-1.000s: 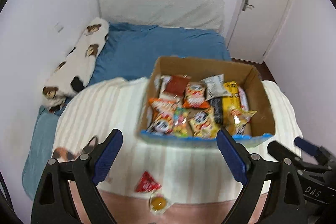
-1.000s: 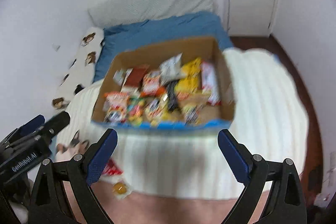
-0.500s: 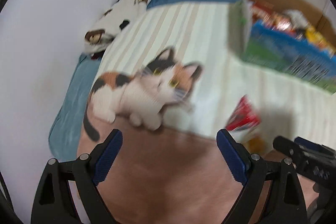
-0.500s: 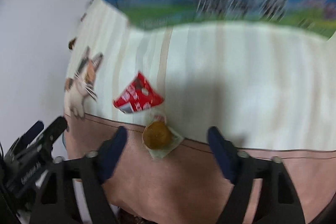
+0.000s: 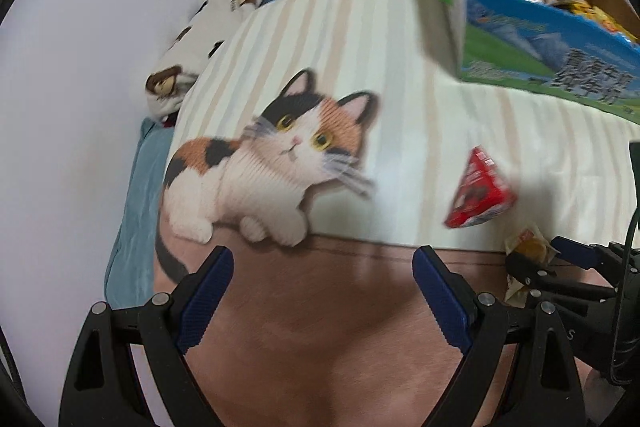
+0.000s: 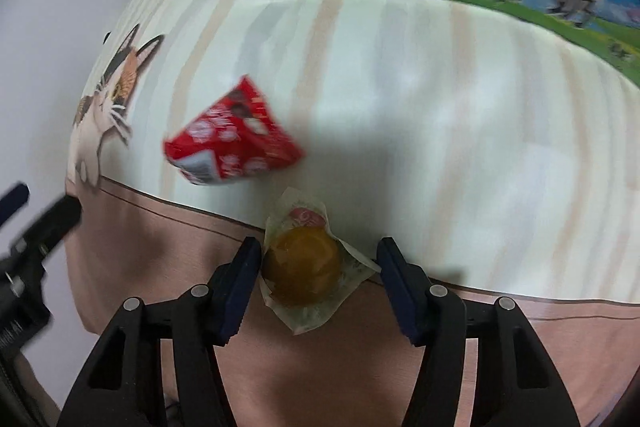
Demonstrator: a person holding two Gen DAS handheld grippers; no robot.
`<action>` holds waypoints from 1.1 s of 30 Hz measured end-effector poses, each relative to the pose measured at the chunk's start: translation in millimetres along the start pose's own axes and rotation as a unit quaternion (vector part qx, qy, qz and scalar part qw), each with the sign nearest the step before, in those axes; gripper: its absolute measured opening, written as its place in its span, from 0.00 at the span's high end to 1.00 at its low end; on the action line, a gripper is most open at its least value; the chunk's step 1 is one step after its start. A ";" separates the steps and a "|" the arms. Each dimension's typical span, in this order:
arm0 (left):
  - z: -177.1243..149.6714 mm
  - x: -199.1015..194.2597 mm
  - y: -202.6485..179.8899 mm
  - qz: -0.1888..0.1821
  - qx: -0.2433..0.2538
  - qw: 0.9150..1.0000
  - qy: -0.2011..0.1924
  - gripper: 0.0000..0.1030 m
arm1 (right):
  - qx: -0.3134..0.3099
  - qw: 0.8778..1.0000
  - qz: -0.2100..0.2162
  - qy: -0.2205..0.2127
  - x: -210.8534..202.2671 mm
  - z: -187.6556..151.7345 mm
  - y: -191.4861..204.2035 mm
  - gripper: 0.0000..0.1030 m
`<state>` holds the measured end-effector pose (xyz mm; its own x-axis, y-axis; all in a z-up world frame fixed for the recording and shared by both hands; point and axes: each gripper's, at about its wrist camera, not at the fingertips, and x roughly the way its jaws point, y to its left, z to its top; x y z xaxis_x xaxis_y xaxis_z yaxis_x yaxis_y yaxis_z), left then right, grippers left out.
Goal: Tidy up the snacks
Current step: 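Grasp the red sachet with the left tool while the right tool grasps the egg-yolk pastry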
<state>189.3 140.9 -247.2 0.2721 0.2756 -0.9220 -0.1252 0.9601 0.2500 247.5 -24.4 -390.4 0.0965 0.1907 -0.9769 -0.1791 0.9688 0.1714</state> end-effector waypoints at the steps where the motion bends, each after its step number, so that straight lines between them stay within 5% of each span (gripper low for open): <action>1: 3.0 -1.8 -3.3 -0.005 0.005 1.000 -0.003 0.11 | 0.001 1.000 -0.005 -0.001 -3.4 -2.1 -6.0 0.39; 5: 21.6 -11.2 -17.3 -0.041 0.020 0.999 -0.003 0.11 | 0.026 0.999 -0.019 -0.004 -18.8 -8.2 -38.6 0.39; 11: 69.7 0.4 -45.7 -0.161 0.032 0.985 0.057 0.11 | 0.073 0.997 -0.019 0.007 -27.5 -9.6 -74.3 0.38; 19: 95.1 56.3 -105.7 -0.149 0.141 0.966 0.160 0.11 | 0.091 0.995 -0.013 0.027 -27.7 -2.8 -89.4 0.37; 21: 91.9 67.8 -112.8 -0.138 0.152 0.962 0.178 0.23 | 0.096 0.995 -0.008 0.027 -28.5 -2.2 -89.3 0.37; 22: 89.4 71.8 -114.0 -0.133 0.154 0.961 0.185 0.39 | 0.097 0.995 -0.005 0.027 -28.5 -1.0 -88.8 0.37; 23: 86.6 74.4 -113.6 -0.133 0.150 0.961 0.192 0.49 | 0.097 0.995 -0.003 0.028 -24.4 7.4 -84.1 0.37; 25: 80.2 75.6 -108.4 -0.147 0.124 0.961 0.200 0.52 | 0.099 0.995 0.004 0.026 -25.5 6.9 -87.2 0.37; 29: 65.9 75.3 -91.5 -0.167 0.058 0.963 0.203 0.53 | 0.102 0.994 0.014 0.023 -28.1 9.2 -108.6 0.38; 33: 39.8 81.2 -74.6 -0.200 -0.023 0.954 0.223 0.53 | 0.096 0.995 0.023 0.030 -27.3 4.8 -114.4 0.38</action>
<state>258.7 93.6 -328.9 -0.1252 -0.1709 -0.9773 -0.1417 0.9780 -0.1529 270.1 -139.6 -382.7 0.0336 0.2322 -0.9721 0.0080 0.9725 0.2326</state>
